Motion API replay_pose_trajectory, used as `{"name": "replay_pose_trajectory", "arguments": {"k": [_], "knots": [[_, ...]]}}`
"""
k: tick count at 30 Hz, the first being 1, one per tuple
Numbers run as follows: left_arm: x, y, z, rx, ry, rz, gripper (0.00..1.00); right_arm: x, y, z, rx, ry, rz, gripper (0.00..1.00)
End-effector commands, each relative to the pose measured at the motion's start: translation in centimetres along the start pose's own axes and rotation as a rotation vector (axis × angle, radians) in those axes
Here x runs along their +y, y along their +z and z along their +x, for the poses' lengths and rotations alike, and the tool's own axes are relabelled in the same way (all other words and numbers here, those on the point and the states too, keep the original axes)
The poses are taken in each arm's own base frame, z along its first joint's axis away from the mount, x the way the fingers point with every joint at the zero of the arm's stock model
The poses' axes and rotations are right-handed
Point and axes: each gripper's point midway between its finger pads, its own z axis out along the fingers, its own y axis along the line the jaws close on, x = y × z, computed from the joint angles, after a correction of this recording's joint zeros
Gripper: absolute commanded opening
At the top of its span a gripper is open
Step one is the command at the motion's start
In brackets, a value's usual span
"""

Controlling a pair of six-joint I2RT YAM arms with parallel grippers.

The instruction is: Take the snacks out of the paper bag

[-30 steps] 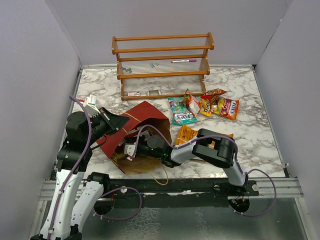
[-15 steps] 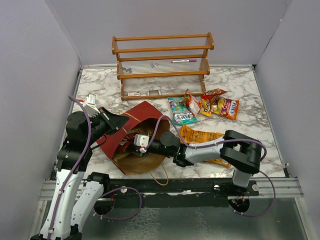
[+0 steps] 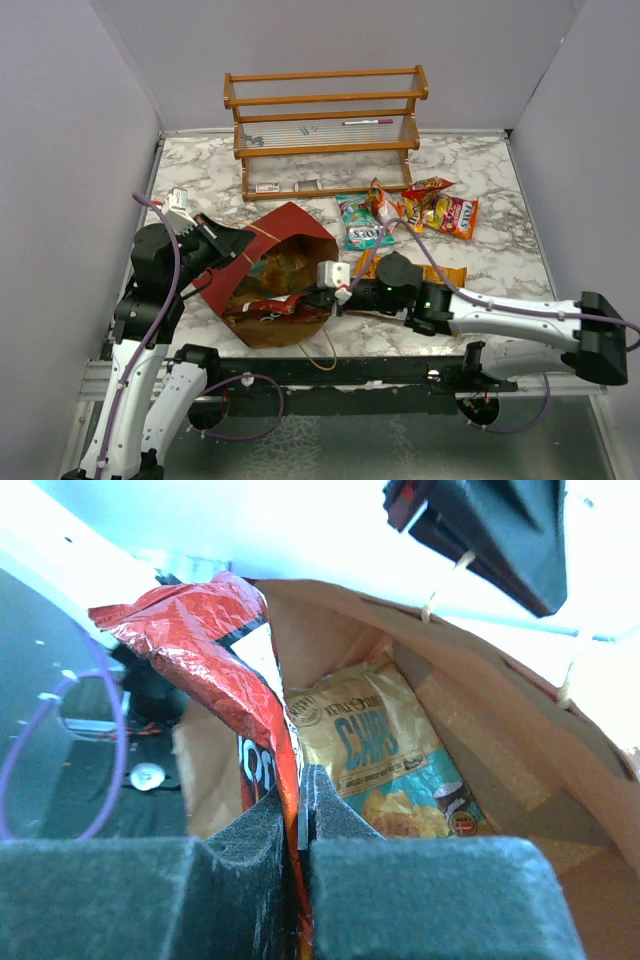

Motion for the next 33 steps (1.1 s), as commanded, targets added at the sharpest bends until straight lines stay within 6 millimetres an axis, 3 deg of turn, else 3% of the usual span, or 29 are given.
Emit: {"name": "replay_pose_trajectory", "arguments": {"k": [1, 4, 8, 14, 20, 26, 29, 33], "knots": [[-0.2, -0.1, -1.0, -0.053, 0.01, 0.003, 0.0, 1.8, -3.5, -6.2, -0.083, 0.071, -0.091, 0.02], [0.0, 0.0, -0.9, -0.047, 0.017, -0.006, 0.0, 1.0, -5.7, -9.3, -0.099, 0.083, -0.05, 0.02], [0.3, -0.1, -0.9, -0.049, 0.028, -0.02, 0.0, -2.0, -9.2, -12.5, -0.076, 0.068, 0.116, 0.02], [0.6, -0.2, -0.8, -0.045, 0.043, -0.037, 0.0, -7.8, -14.9, -13.4, -0.029, 0.028, 0.485, 0.02], [0.9, -0.4, -0.9, -0.051, 0.054, -0.055, 0.0, -12.0, -19.6, -9.8, 0.079, -0.003, 0.844, 0.02], [0.9, -0.4, -0.8, -0.041, 0.058, -0.06, 0.0, -14.2, -22.4, -6.9, 0.194, -0.103, 1.077, 0.02], [0.8, -0.5, -0.9, -0.044, 0.061, -0.059, 0.0, -14.5, -22.9, -4.9, 0.268, -0.205, 1.115, 0.02], [0.6, -0.8, -0.9, -0.047, 0.062, -0.054, 0.0, -14.9, -22.7, -0.3, 0.405, -0.237, 1.046, 0.02]]}}
